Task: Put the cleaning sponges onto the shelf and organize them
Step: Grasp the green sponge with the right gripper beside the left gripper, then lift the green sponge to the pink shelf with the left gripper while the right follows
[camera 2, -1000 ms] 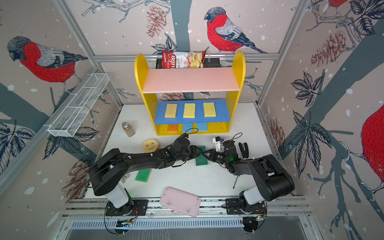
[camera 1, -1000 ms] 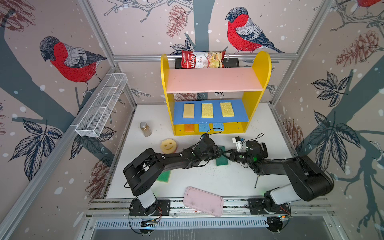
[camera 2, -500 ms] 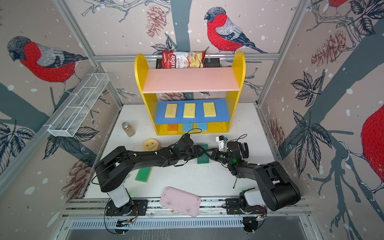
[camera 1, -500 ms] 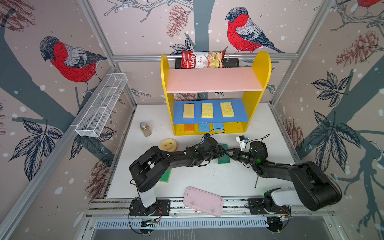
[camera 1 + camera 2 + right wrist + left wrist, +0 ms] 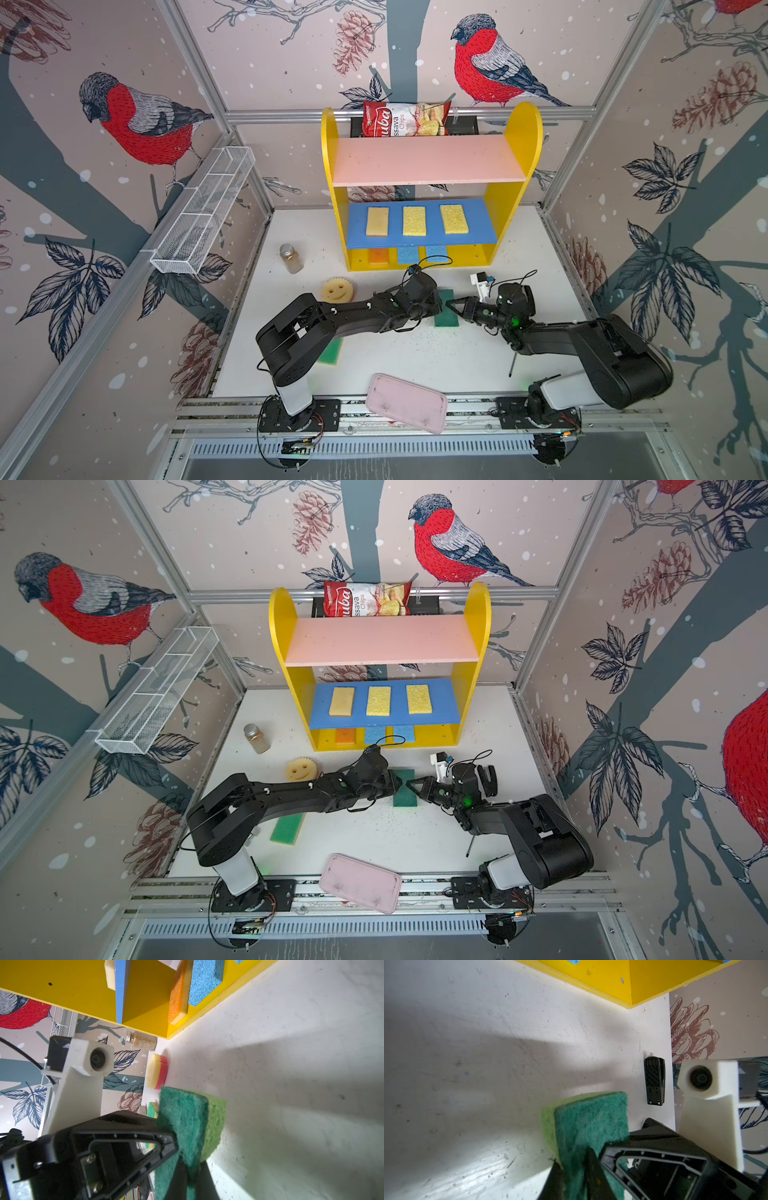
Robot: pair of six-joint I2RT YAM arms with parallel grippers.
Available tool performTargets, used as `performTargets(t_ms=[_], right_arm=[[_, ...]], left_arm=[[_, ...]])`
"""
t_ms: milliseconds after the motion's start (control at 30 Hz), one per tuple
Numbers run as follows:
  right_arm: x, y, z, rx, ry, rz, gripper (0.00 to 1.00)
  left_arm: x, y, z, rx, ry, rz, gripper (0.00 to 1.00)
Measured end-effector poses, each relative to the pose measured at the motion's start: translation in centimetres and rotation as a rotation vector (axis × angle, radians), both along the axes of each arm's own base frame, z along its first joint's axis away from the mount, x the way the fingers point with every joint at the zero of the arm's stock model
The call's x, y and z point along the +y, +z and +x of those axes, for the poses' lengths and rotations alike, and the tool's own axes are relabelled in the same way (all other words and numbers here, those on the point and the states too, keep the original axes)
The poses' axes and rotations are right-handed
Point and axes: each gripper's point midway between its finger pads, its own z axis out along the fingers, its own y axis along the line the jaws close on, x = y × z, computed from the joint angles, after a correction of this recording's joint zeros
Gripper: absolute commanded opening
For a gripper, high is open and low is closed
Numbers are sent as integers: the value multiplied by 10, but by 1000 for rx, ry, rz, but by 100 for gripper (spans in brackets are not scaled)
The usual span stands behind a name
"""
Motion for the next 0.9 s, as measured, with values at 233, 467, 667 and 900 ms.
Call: performTargets(t_ms=[233, 467, 667, 900], right_arm=[[2, 7, -1, -23, 16, 20, 35], [4, 37, -12, -132, 53, 77, 68], [-10, 81, -16, -345, -7, 72, 79], [-69, 116, 2, -542, -383, -73, 77]], left_arm=[[1, 11, 1, -26, 0, -8, 0], [0, 35, -2, -69, -34, -43, 0], [12, 105, 8, -207, -21, -102, 0], [72, 164, 28, -371, 114, -92, 0]])
